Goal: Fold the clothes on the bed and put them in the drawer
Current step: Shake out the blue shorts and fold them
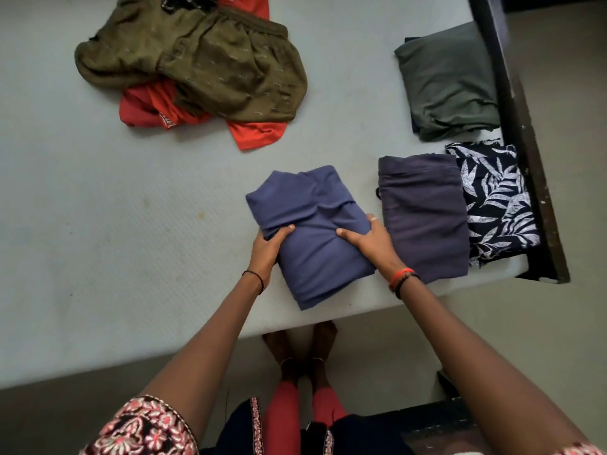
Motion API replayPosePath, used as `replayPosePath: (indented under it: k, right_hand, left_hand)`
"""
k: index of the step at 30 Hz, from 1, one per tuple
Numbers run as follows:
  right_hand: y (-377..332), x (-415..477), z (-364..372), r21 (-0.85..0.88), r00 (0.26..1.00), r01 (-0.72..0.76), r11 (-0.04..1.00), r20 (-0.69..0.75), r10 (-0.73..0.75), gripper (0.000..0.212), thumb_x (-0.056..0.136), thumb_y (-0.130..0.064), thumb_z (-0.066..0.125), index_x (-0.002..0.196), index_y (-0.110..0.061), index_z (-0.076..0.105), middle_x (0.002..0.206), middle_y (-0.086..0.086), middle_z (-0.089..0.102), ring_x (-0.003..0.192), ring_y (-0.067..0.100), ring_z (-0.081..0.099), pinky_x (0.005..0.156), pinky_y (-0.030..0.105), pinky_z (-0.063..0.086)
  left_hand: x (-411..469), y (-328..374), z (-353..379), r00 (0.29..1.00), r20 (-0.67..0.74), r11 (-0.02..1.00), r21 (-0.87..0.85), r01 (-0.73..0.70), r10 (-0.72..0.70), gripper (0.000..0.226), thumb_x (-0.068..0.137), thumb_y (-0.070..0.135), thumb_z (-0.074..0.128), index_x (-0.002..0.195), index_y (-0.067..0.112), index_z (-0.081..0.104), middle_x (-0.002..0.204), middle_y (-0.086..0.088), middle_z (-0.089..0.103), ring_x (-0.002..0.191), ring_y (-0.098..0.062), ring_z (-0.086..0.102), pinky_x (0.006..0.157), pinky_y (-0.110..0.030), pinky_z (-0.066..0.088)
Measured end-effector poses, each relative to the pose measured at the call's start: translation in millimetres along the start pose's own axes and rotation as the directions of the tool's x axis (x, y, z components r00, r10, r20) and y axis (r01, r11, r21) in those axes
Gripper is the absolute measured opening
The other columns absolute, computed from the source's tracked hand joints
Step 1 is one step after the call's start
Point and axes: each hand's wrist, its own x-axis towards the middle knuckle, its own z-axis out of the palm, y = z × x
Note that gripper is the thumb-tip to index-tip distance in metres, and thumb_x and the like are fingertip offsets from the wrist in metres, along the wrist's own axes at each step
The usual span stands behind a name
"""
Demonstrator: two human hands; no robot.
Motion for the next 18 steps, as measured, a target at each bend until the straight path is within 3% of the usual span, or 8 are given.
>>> replayPosePath:
  k: [3, 5, 7, 10, 14, 18]
  right_hand:
    - [19, -12, -7, 0.139, 0.986, -0.019, 0.990, -0.160, 0.041, 0.054, 0.064, -0.044, 0.082, 0.102, -0.014, 0.058, 0.103, 0.002, 0.067, 0.097, 0.023, 0.063, 0.087, 0.041, 0.052]
    - [22, -16, -7, 0.127, 0.979, -0.038, 0.991, -0.193, 0.062, 0.049, 0.071, -0.039, 0.080, 0.103, -0.012, 0.056, 0.105, 0.005, 0.065, 0.101, 0.027, 0.062, 0.085, 0.034, 0.049]
    - [23, -15, -6, 0.069, 0.983, -0.057, 0.996, -0.168, 0.068, 0.052, 0.075, -0.034, 0.078, 0.113, -0.009, 0.053, 0.115, 0.010, 0.063, 0.108, 0.027, 0.059, 0.085, 0.028, 0.045]
    - [21, -15, -3, -0.019, 0.988, -0.054, 0.998, -0.149, 0.050, 0.064, 0.072, -0.031, 0.080, 0.122, -0.006, 0.049, 0.125, 0.014, 0.058, 0.114, 0.029, 0.056, 0.091, 0.030, 0.045]
    - [23, -21, -5, -0.127, 0.990, -0.075, 0.989, -0.131, 0.058, 0.072, 0.076, -0.033, 0.076, 0.132, -0.007, 0.040, 0.131, 0.018, 0.053, 0.119, 0.034, 0.052, 0.094, 0.038, 0.045]
    - [22, -23, -9, -0.157, 0.989, -0.077, 0.985, -0.136, 0.056, 0.070, 0.080, -0.028, 0.074, 0.135, -0.006, 0.038, 0.133, 0.019, 0.051, 0.121, 0.036, 0.049, 0.093, 0.038, 0.043]
  left_hand:
    - [12, 17, 22, 0.989, 0.129, 0.986, 0.138, -0.089, 0.071, 0.054, 0.082, 0.030, 0.072, 0.129, 0.024, 0.047, 0.126, 0.002, 0.056, 0.114, -0.016, 0.054, 0.098, -0.034, 0.047]
    - [20, 19, 34, 0.984, 0.148, 0.976, 0.178, -0.124, 0.098, 0.059, 0.082, 0.034, 0.071, 0.133, 0.024, 0.043, 0.129, 0.003, 0.052, 0.116, -0.015, 0.052, 0.099, -0.032, 0.045]
    - [26, 14, 39, 0.993, 0.091, 0.974, 0.205, -0.093, 0.075, 0.071, 0.080, 0.041, 0.072, 0.139, 0.022, 0.039, 0.136, 0.001, 0.049, 0.122, -0.018, 0.050, 0.102, -0.034, 0.044]
    - [17, 0, 37, 0.998, 0.028, 0.955, 0.290, -0.064, 0.058, 0.078, 0.080, 0.042, 0.072, 0.142, 0.018, 0.032, 0.143, -0.002, 0.043, 0.128, -0.021, 0.045, 0.102, -0.030, 0.040]
    - [-8, -22, 36, 0.996, -0.018, 0.906, 0.417, -0.075, 0.090, 0.069, 0.081, 0.032, 0.073, 0.137, 0.012, 0.038, 0.138, -0.008, 0.049, 0.123, -0.025, 0.050, 0.097, -0.029, 0.042]
    - [-20, -31, 40, 0.991, -0.089, 0.899, 0.434, -0.051, 0.100, 0.059, 0.080, 0.027, 0.074, 0.127, 0.005, 0.046, 0.129, -0.013, 0.055, 0.117, -0.030, 0.054, 0.092, -0.029, 0.043]
